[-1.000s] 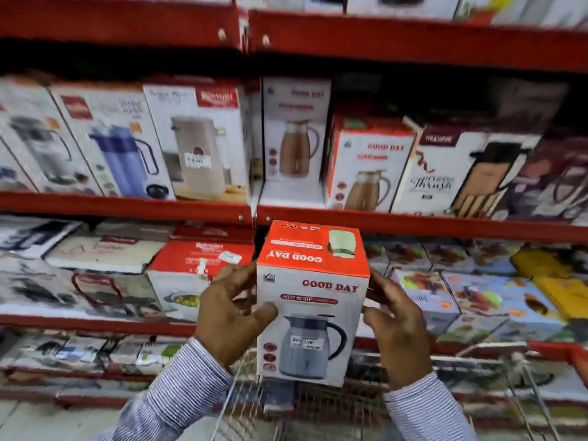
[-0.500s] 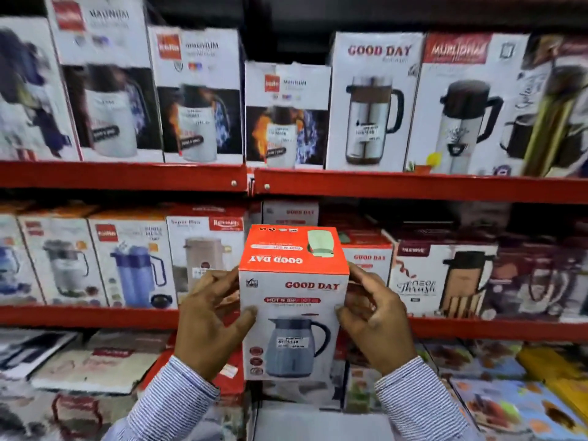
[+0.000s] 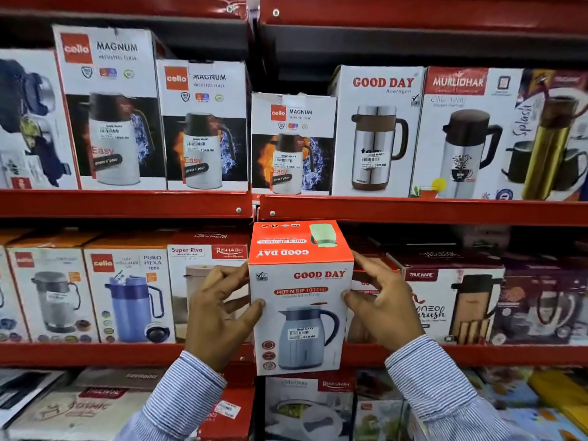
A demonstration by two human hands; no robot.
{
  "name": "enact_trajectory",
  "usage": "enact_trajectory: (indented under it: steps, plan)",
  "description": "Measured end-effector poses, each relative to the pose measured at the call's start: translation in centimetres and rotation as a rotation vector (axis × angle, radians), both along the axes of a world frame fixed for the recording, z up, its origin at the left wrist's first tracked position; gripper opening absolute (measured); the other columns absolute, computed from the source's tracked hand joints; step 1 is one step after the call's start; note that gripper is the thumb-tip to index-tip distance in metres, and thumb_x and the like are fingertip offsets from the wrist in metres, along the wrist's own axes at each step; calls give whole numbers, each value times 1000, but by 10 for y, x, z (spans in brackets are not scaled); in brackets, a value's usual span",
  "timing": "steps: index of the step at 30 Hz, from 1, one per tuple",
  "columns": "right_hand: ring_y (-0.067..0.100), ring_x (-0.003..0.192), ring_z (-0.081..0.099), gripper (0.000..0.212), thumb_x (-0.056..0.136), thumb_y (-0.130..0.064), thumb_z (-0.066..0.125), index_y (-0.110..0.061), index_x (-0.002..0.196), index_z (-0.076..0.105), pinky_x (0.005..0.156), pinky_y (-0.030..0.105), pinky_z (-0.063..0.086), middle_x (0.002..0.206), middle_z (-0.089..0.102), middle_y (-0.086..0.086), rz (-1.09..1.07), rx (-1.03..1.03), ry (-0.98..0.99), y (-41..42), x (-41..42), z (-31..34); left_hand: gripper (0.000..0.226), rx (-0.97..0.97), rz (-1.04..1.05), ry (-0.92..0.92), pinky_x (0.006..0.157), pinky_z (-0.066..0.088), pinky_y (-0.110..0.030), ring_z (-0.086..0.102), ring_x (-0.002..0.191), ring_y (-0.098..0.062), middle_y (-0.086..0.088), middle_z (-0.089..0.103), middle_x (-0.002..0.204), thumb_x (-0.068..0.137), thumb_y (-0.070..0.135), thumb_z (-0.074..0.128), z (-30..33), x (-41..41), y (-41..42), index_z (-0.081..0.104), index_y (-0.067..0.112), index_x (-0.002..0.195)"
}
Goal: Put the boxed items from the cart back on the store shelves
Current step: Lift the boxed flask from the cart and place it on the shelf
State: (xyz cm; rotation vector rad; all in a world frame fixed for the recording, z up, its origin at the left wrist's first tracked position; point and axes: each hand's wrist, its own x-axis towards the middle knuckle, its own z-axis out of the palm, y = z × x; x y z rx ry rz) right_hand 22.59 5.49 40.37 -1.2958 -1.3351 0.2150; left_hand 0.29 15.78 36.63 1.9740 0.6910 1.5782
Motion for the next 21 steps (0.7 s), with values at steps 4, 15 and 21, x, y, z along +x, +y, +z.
enact_trajectory:
  steps: [4,15,21]
  plan:
    - [-17,102,50,68,75,5,69,-32,130,55,65,-6,42,118,58,-10,-34,-47,-38,6,3,-4,54,-8,7,23,75,62,-24,66,102,-12,-2,59,104,76,-5,74,-5,0,7,65,18,124]
    - [5,108,53,67,73,5,71,-21,133,55,65,-12,33,113,61,-4,-117,-100,-115,43,15,6,57,-50,-22,68,73,56,-10,62,106,-6,-3,57,111,80,-4,71,5,17,52,59,26,127]
    - [6,111,55,66,73,3,73,-20,132,56,71,-8,38,110,61,-8,-154,-112,-104,67,21,2,60,4,93,136,79,62,-30,68,103,-23,-10,60,114,82,0,68,-5,32,79,55,31,131]
